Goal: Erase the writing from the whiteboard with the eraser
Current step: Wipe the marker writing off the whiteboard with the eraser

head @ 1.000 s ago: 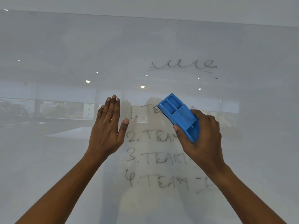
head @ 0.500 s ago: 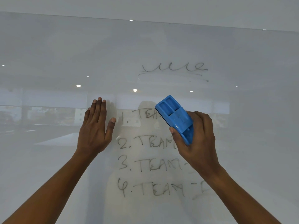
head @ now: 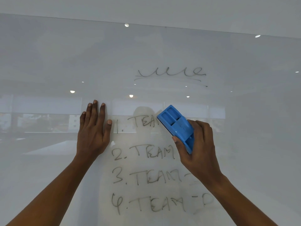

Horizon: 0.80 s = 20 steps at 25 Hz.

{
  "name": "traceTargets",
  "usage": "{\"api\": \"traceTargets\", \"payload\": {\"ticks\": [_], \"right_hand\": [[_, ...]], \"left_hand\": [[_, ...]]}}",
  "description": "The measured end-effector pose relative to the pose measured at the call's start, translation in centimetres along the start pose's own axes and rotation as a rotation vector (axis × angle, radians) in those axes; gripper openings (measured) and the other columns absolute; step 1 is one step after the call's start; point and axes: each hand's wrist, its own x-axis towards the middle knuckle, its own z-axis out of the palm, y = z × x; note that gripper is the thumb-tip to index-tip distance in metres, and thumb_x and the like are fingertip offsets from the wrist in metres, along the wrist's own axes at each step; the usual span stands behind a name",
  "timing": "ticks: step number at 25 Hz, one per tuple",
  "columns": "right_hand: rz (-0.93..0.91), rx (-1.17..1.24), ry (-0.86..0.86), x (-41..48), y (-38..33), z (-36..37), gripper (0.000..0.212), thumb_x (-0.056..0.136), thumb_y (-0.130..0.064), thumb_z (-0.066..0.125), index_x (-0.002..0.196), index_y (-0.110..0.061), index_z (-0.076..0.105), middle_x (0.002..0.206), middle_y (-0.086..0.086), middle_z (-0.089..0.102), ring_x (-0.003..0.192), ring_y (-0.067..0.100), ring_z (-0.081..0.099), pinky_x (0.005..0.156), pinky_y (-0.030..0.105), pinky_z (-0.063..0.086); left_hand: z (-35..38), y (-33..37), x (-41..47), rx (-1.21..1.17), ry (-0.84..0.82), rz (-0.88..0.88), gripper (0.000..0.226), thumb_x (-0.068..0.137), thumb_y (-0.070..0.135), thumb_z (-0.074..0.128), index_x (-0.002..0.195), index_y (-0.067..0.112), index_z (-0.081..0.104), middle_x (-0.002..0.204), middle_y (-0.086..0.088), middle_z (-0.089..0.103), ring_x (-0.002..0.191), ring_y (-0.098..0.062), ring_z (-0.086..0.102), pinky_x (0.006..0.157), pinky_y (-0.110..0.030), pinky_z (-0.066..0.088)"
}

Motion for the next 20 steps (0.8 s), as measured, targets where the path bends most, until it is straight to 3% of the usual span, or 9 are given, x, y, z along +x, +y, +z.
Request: {"api": "traceTargets", "payload": {"ticks": [7,15,20], "right_hand": [[0.015,-0.037,0.01,-1.0,1.6,2.3,0.058,0.095,-0.04,0.06,0.14,-0.005,0.046,0.131,0.006,0.043,0.12,0.019,0.046,0.093,0.025,0.047],[0.004,-0.137,-0.034,-1.5,4.3,2.7,0.062,0.098,-0.033,0.059,0.149,-0.002,0.042,0.133,0.015,0.044,0.122,0.026,0.045,0.095,0.037,0.054],[-0.009,-0.166,-0.048,-0.8,6.2,2.4,0.057,0.101,-0.03,0.059,0.149,-0.006,0.041,0.135,0.012,0.04,0.123,0.026,0.044,0.097,0.043,0.054]], "left_hand": [[0.9,-0.4,-0.1,0.052,0.046,0.02,0.062,0.11,0.037,0.021,0.168,0.016,0.014,0.177,-0.006,0.006,0.164,-0.024,0.003,0.132,-0.05,0.013],[1.0,-0.3,-0.1,0.096,0.057,0.034,0.061,0.11,0.035,0.026,0.168,0.019,0.016,0.177,-0.008,0.005,0.164,-0.028,0.004,0.132,-0.047,0.009],[1.1,-0.3,-0.1,0.094,0.061,0.043,0.062,0.11,0.037,0.024,0.168,0.019,0.016,0.177,-0.008,0.006,0.164,-0.028,0.005,0.132,-0.05,0.01]]}}
